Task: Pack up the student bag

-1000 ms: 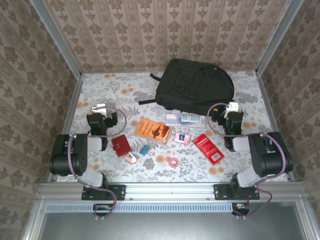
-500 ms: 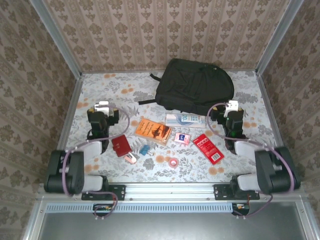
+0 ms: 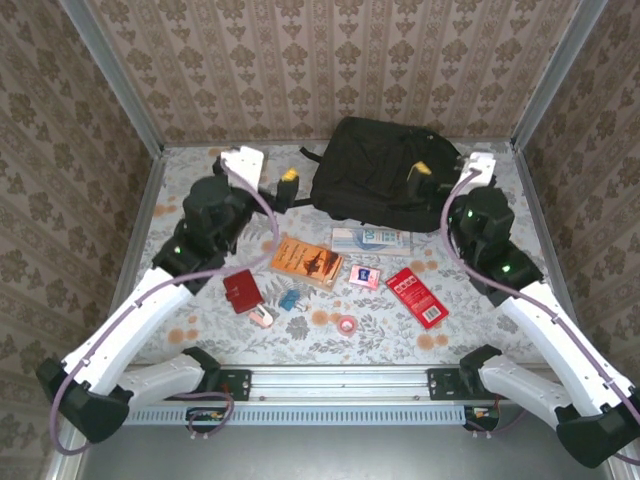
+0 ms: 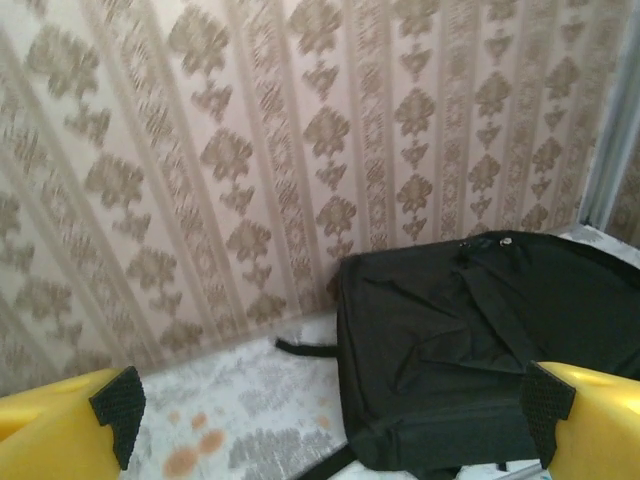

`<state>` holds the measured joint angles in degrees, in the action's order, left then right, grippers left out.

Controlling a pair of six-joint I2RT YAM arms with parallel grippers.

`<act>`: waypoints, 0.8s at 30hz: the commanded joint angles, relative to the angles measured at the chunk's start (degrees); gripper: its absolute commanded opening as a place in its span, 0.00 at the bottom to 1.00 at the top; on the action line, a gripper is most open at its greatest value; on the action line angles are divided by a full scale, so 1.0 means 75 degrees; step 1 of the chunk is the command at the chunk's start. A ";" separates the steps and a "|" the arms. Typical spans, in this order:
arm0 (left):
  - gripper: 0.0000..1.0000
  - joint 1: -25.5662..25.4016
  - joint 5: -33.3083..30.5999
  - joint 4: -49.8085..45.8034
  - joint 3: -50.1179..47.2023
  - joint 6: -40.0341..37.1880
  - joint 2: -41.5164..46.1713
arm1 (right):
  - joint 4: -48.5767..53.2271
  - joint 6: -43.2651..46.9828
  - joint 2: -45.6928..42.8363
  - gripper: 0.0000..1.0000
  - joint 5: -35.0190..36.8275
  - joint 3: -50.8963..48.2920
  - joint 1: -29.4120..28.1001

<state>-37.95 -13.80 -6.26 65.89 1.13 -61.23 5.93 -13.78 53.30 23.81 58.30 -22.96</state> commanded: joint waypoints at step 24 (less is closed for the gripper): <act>1.00 0.1884 0.3220 -0.1146 -0.1715 0.5795 -0.1121 | 0.2878 -0.2685 0.6593 0.99 -0.6068 0.3074 0.4727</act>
<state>-22.26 10.70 -15.16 50.81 45.39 -68.31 29.34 -33.06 100.68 -12.53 77.91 13.17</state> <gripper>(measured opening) 0.999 0.992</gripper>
